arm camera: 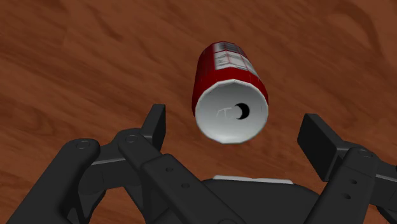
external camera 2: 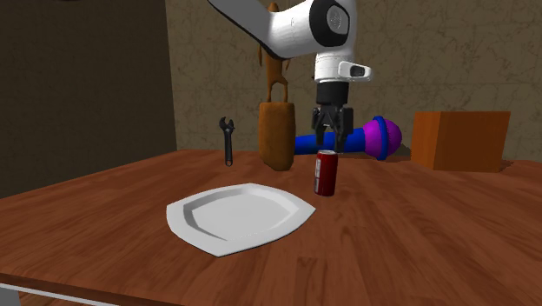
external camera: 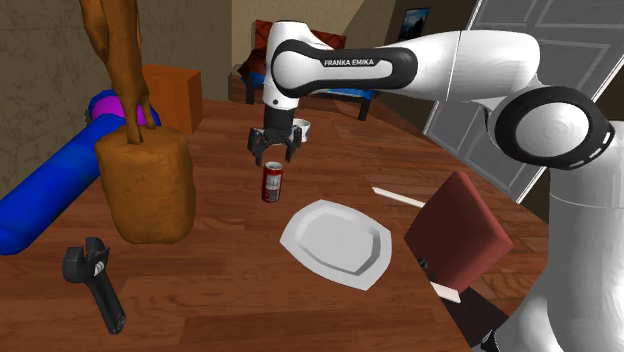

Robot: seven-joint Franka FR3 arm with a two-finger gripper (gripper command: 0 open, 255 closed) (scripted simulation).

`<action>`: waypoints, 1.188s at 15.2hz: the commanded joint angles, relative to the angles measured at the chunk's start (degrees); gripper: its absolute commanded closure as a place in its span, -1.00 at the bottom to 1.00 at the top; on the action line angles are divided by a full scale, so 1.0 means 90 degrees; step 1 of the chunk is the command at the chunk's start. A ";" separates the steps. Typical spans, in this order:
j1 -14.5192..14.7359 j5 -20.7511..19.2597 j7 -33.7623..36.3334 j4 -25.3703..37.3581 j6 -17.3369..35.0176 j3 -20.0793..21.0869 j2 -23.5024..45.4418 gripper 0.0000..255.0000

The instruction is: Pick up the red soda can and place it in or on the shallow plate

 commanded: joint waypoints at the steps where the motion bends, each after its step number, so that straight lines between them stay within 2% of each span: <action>1: 0.0026 -0.0028 0.0019 0.0061 0.0065 -0.0006 0.0127 -1.00; 7: 0.0014 -0.0041 0.0033 -0.0351 0.0517 -0.0015 0.0170 -1.00; 14: 0.0015 -0.0041 0.0033 -0.0350 0.0516 -0.0015 0.0170 -1.00; 15: 0.0015 -0.0041 0.0033 -0.0350 0.0516 -0.0015 0.0170 1.00; 18: 0.0014 -0.0042 0.0031 -0.0344 0.0514 -0.0016 0.0175 1.00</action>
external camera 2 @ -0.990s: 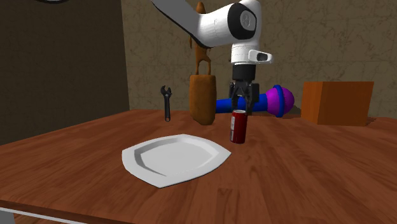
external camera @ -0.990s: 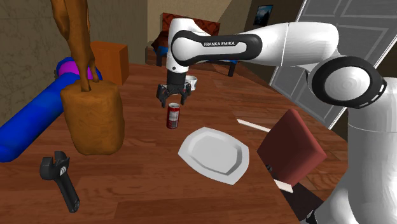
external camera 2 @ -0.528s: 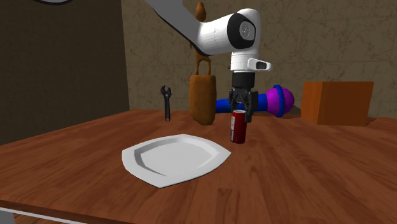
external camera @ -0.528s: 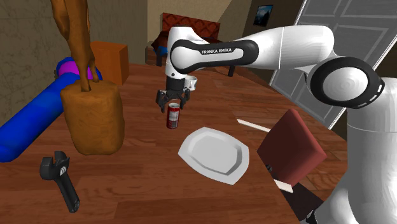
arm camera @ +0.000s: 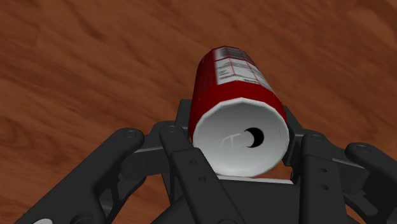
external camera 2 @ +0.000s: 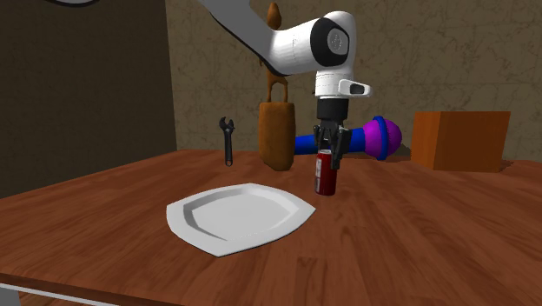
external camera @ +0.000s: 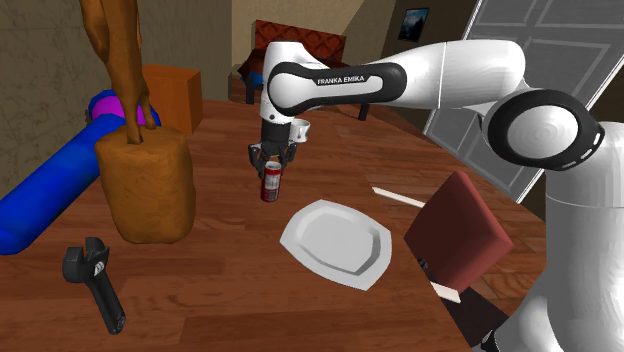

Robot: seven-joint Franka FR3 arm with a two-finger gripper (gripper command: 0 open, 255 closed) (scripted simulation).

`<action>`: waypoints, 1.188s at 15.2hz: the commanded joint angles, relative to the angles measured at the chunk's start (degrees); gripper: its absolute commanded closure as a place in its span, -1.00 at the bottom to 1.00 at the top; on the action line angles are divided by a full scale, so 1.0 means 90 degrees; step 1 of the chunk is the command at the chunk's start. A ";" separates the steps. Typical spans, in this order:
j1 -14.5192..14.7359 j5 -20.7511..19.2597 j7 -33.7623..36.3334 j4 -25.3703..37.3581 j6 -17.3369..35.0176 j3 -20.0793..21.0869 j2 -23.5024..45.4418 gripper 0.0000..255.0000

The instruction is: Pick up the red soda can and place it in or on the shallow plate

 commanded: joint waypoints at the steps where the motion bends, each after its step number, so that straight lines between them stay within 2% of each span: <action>1: 0.0003 0.0004 0.0000 0.0002 -0.0003 0.0003 0.0009 1.00; 6: 0.0003 0.0005 0.0002 -0.0015 0.0004 0.0004 -0.0001 1.00; 18: 0.0056 0.0017 -0.0009 0.0994 -0.1016 0.0021 -0.0016 1.00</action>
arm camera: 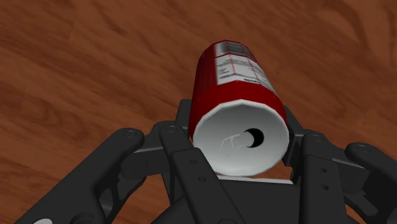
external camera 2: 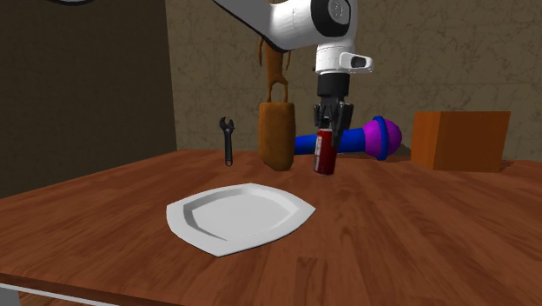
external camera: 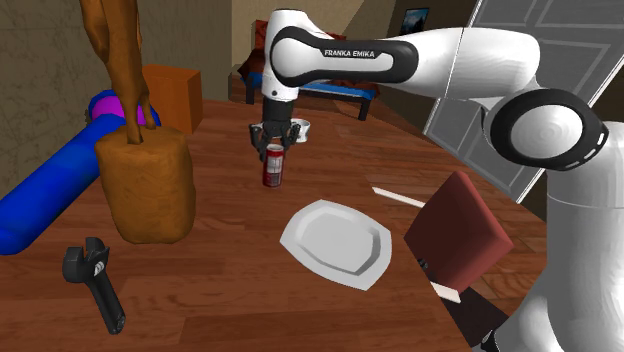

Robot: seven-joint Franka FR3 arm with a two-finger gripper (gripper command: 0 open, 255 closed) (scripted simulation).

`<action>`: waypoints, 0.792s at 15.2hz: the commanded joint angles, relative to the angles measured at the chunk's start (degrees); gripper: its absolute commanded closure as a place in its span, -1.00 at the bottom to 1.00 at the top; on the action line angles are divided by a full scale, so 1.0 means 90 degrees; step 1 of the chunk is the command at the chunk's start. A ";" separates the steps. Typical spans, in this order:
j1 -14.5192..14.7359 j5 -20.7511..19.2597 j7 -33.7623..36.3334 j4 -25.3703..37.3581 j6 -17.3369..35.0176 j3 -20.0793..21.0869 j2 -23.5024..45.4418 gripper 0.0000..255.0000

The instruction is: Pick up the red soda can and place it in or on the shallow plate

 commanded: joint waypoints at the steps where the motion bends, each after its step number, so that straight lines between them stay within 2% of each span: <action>1: 0.0024 -0.0008 0.0006 0.0264 -0.0214 0.0002 0.0052 1.00; 5: 0.0060 -0.0020 0.0006 0.0725 -0.0600 0.0003 0.0125 1.00; 8: -0.0114 0.0165 -0.0011 -0.0807 -0.0117 0.0060 -0.0935 1.00; 12: -0.0253 0.0417 -0.0084 -0.2357 0.0260 0.0096 -0.2133 1.00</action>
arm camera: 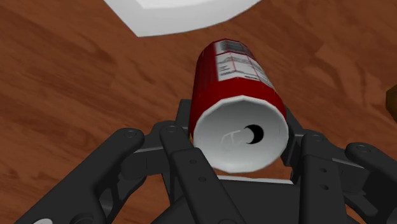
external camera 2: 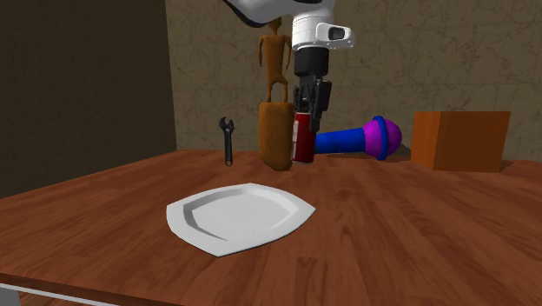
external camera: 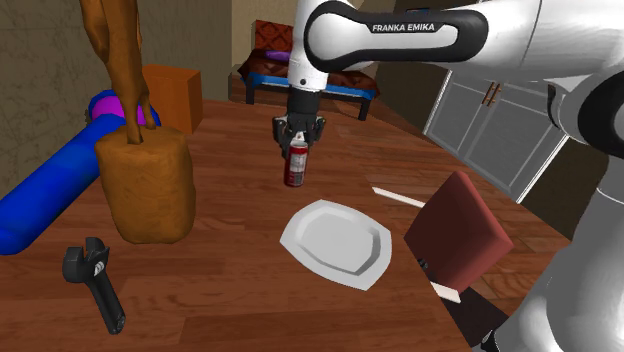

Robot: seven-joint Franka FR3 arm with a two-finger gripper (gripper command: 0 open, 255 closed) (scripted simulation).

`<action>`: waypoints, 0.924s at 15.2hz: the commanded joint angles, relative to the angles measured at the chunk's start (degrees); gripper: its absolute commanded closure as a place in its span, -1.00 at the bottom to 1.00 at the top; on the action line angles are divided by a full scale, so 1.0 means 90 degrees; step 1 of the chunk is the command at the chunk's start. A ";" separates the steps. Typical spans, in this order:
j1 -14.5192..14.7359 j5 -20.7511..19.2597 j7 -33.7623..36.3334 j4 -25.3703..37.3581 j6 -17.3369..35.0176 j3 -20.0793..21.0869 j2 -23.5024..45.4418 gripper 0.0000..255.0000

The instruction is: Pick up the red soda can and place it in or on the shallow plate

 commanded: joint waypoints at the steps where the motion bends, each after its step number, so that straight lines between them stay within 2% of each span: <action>1: -0.0044 0.0130 -0.0026 -0.0759 0.0174 0.0017 -0.0599 1.00; 11: -0.0027 0.0708 -0.0283 -0.3432 0.0249 -0.0075 -0.3248 1.00; 14: -0.0006 0.0747 -0.0302 -0.3756 0.0391 -0.0081 -0.3433 1.00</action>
